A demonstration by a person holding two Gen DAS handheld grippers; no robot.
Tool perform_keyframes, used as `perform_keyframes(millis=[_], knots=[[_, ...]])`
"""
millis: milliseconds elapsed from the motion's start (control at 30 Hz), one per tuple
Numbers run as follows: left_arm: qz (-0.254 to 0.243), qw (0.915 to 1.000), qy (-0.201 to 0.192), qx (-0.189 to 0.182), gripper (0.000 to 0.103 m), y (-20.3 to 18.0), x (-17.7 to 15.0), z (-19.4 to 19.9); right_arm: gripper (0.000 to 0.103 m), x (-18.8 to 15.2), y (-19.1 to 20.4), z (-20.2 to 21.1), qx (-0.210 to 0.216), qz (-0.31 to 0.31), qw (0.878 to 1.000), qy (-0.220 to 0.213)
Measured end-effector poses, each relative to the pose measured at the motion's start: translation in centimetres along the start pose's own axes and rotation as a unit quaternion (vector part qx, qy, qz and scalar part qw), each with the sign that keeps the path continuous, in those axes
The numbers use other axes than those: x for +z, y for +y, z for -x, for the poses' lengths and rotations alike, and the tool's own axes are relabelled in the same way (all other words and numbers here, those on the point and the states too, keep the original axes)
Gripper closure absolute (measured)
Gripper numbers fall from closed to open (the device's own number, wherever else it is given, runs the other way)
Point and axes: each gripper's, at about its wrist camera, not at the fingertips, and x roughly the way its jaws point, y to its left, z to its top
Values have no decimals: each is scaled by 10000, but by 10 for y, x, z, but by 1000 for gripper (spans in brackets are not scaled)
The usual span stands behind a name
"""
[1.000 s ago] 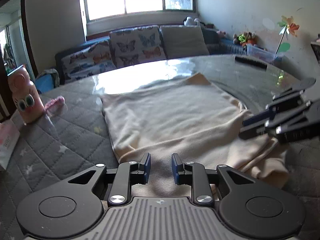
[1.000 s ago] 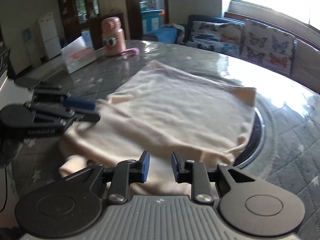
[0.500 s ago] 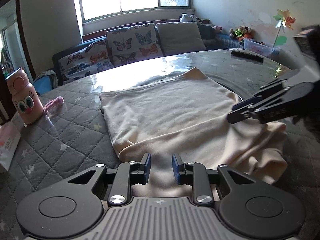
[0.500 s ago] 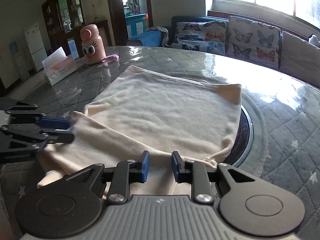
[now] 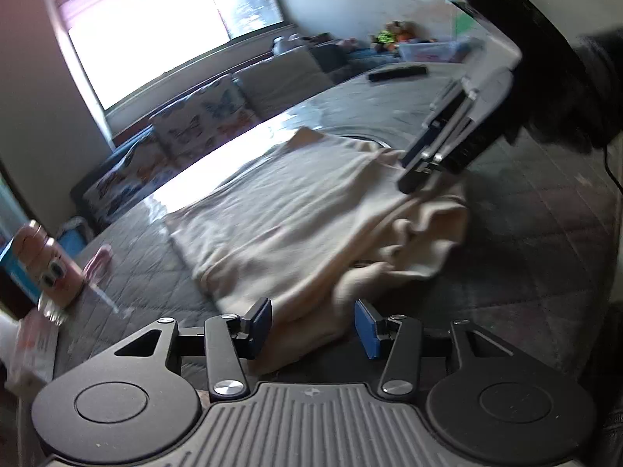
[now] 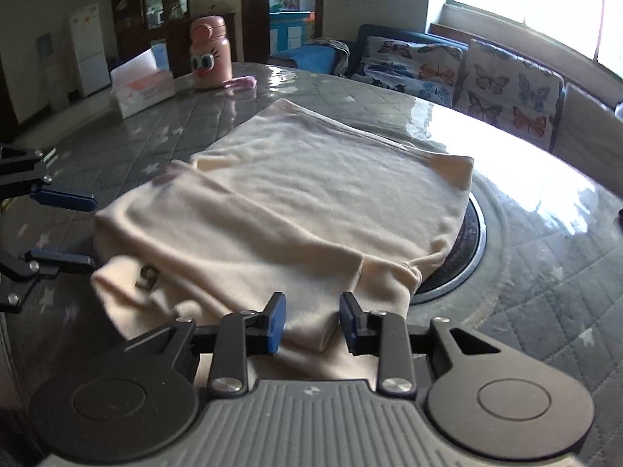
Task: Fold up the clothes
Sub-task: 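Grasp the sweatshirt edge with the left tool while the right tool grasps it too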
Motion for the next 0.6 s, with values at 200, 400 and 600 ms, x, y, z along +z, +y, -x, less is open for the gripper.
perform_keyframes(millis=[200,400,600], knots=[[-289,9993,-209,-64,52,-18,6,-14,73,-6,8,6,-12,239,9997,45],[-124,9993,-321,-172,85,-14,12,-22,72,-6,6,23,74,276,9996,-29],[446,9983,-337,-163,93,12,27,-27,61,-14,11,44,219,704,9973,2]])
